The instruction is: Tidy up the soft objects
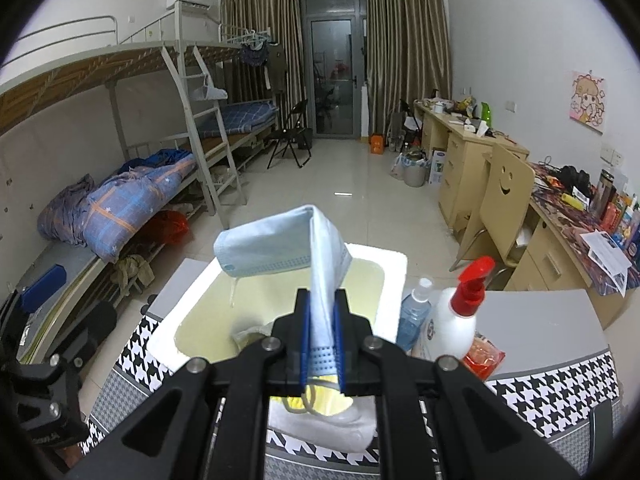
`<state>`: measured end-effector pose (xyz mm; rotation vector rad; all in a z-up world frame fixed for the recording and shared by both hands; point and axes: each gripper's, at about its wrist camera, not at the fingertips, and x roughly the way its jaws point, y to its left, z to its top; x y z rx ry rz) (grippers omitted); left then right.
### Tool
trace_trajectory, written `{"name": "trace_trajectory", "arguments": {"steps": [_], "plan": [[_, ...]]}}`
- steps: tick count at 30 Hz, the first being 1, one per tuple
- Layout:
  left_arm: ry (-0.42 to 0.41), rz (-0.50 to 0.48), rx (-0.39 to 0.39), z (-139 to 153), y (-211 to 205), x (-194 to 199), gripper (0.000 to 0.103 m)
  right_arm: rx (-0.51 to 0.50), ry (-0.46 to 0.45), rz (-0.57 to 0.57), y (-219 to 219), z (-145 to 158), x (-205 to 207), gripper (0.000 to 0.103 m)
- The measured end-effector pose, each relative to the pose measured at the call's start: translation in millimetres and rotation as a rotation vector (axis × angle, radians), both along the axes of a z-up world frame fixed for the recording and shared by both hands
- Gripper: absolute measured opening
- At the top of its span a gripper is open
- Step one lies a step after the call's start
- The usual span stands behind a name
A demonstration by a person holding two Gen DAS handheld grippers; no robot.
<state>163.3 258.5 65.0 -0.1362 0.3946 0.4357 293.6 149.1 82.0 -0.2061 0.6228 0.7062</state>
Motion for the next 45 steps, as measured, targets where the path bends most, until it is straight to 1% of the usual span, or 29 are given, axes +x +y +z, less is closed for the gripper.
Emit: {"name": "trace_trajectory", "arguments": {"steps": [4, 5, 6, 8, 10, 16, 18, 20, 24, 26, 27, 29, 32, 39, 45], "plan": [[0.002, 0.0, -0.002, -2.0, 1.0, -0.5, 0.102, -0.015, 0.025, 0.002, 4.8, -5.8, 4.0, 0.014], [0.002, 0.002, -0.004, -2.7, 1.8, -1.0, 0.102, -0.02, 0.03, 0.001, 5.6, -7.7, 4.7, 0.017], [0.0, 0.007, -0.007, -3.4, 3.1, -2.1, 0.102, -0.023, 0.04, 0.002, 7.4, -9.6, 5.6, 0.021], [-0.001, 0.008, -0.013, -4.1, 5.5, -2.4, 0.102, -0.024, 0.063, 0.016, 10.8, -13.4, 7.7, 0.044], [-0.001, 0.008, -0.016, -4.8, 6.7, -2.3, 0.102, -0.019, 0.074, 0.016, 10.4, -15.2, 8.5, 0.05], [0.007, -0.004, -0.013, -6.0, 5.6, -0.9, 0.102, -0.013, 0.07, 0.029, 7.6, -10.7, 2.9, 0.051], [0.011, -0.006, -0.009, -5.7, 4.4, -0.2, 0.102, -0.006, 0.069, 0.03, 4.3, -9.0, 2.4, 0.054], [0.012, -0.007, -0.011, -5.5, 3.3, 0.0, 0.102, 0.003, 0.068, 0.026, 0.3, -7.4, 2.6, 0.06], [0.014, -0.01, -0.008, -4.4, 2.0, 0.6, 0.102, 0.015, 0.056, 0.022, -6.1, -2.9, -2.7, 0.064], [0.015, -0.008, -0.007, -3.9, 1.8, 0.2, 0.102, 0.017, 0.029, 0.009, -10.5, 0.5, -7.7, 0.074], [0.016, -0.005, -0.007, -3.7, 1.8, -0.1, 0.102, 0.02, 0.01, 0.003, -12.1, 2.1, -10.2, 0.077], [0.017, -0.007, -0.008, -3.2, -0.3, -0.8, 0.102, 0.03, -0.031, -0.002, -18.2, 6.9, -17.0, 0.086], [0.014, -0.007, -0.003, -0.2, -3.7, -4.7, 0.102, 0.044, -0.041, -0.003, -26.5, 11.9, -20.6, 0.088], [0.001, -0.01, 0.008, 8.1, -15.8, -14.1, 0.102, 0.061, -0.044, -0.013, -41.3, 16.9, -26.2, 0.088], [-0.009, -0.024, 0.026, 16.3, -27.2, -24.8, 0.102, 0.071, -0.06, -0.009, -52.9, 23.3, -39.4, 0.088]]}}
